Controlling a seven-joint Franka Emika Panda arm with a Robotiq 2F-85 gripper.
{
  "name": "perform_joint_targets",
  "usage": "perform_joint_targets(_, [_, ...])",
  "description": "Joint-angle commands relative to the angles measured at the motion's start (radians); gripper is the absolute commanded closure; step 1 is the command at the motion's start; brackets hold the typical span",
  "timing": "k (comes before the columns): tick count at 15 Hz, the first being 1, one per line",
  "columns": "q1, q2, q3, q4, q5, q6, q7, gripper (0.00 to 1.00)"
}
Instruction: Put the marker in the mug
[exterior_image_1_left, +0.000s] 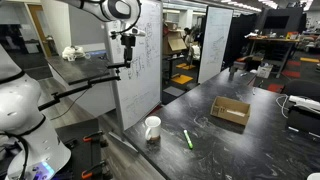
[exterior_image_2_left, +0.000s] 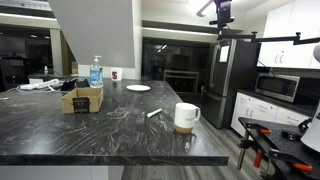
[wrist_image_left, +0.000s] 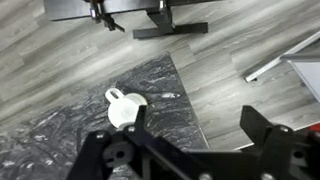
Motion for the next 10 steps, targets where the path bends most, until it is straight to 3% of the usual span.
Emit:
perform_joint_targets(1, [0.033, 0.002, -0.031, 0.002, -0.004, -0.002, 0.004, 0.00])
perform_joint_targets(6, [0.032, 0.010, -0.048, 0.009, -0.007, 0.008, -0.019, 0.00])
perform_joint_targets(10, [0.020, 0.051, -0.106, 0.024, -0.105, 0.075, -0.249, 0.00])
